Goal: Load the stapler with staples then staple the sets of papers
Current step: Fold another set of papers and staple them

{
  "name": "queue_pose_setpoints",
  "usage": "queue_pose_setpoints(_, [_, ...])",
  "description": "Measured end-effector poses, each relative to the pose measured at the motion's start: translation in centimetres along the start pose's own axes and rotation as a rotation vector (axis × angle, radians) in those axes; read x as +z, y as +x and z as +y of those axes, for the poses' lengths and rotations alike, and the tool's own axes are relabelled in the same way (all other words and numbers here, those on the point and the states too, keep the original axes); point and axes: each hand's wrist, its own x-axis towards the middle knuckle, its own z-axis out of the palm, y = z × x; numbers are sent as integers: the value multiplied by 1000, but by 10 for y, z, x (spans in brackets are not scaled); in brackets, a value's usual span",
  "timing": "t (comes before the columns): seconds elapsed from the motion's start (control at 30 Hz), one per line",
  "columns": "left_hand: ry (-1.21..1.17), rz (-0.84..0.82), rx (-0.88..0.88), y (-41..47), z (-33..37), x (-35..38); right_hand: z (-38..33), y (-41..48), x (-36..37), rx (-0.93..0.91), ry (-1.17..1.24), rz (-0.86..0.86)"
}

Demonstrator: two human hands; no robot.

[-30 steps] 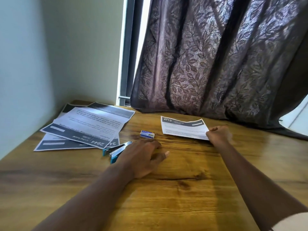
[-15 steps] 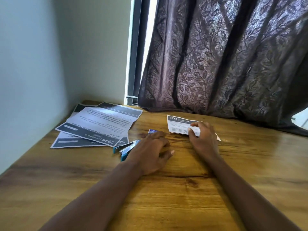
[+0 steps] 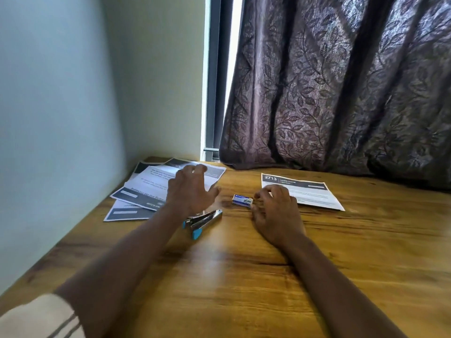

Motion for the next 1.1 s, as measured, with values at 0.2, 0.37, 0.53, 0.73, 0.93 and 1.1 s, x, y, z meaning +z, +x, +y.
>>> queue_pose_setpoints(0.2, [329, -125, -30, 36, -9, 9, 3, 2, 2, -4, 27, -17])
queue_pose_setpoints(0.37, [417, -78, 150, 38, -13, 14, 6, 5, 4, -49, 55, -42])
queue_pose_setpoints(0.53, [518, 60, 351, 39, -13, 5, 11, 8, 4, -56, 95, -60])
queue_pose_setpoints(0.73, [479, 526, 439, 34, -4, -30, 15, 9, 3, -35, 116, -6])
queue_pose_setpoints(0.93, [-45, 794, 652, -6, 18, -47, 20, 1, -9, 181, 657, 221])
queue_pose_setpoints(1.1, [-83, 612, 783, -28, 2, -22, 24, 3, -25, 570, 1397, 147])
